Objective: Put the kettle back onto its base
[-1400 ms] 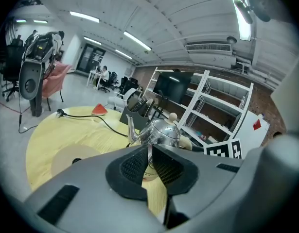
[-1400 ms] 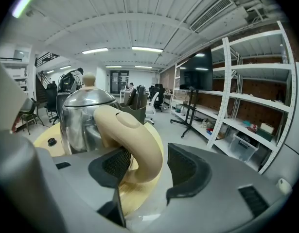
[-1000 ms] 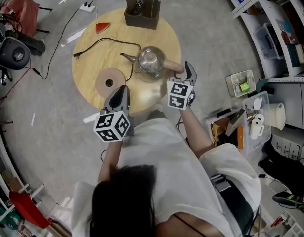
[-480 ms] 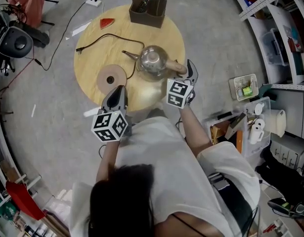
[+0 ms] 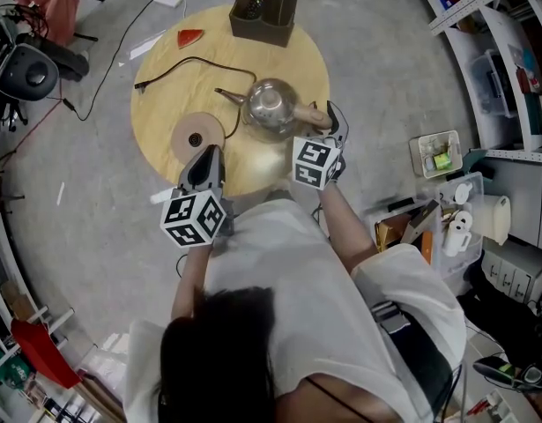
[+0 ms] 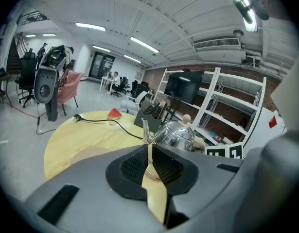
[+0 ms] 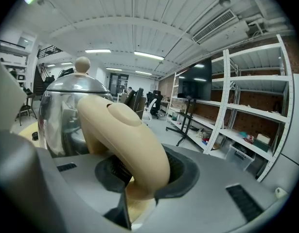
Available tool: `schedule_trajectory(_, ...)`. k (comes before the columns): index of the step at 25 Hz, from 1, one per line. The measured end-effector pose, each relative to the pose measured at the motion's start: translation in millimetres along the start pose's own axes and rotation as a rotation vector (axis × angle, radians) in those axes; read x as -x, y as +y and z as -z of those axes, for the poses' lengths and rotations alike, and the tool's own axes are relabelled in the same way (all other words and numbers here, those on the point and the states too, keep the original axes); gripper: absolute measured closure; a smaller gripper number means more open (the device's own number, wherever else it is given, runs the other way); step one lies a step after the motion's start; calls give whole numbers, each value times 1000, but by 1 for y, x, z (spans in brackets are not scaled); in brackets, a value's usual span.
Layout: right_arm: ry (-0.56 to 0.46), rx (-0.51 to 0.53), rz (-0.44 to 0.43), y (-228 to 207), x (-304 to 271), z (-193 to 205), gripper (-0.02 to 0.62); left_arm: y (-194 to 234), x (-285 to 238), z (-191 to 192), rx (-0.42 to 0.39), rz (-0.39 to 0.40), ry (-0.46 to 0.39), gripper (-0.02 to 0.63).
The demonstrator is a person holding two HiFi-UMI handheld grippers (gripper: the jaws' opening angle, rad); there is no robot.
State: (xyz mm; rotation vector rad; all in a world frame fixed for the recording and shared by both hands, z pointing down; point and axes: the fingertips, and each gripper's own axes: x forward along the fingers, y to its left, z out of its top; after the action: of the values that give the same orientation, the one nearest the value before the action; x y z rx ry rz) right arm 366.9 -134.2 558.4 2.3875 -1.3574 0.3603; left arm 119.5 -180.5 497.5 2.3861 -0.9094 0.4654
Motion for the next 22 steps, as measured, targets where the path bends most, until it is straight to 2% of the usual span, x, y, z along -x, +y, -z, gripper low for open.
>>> schedule_trajectory(15, -11, 3, 3, -1, -1, 0, 488, 8, -1, -9, -1, -23, -23, 560)
schedule_trajectory(22, -32, -25, 23, -5, 3, -8, 488, 17, 5, -6, 25, -51, -20, 560)
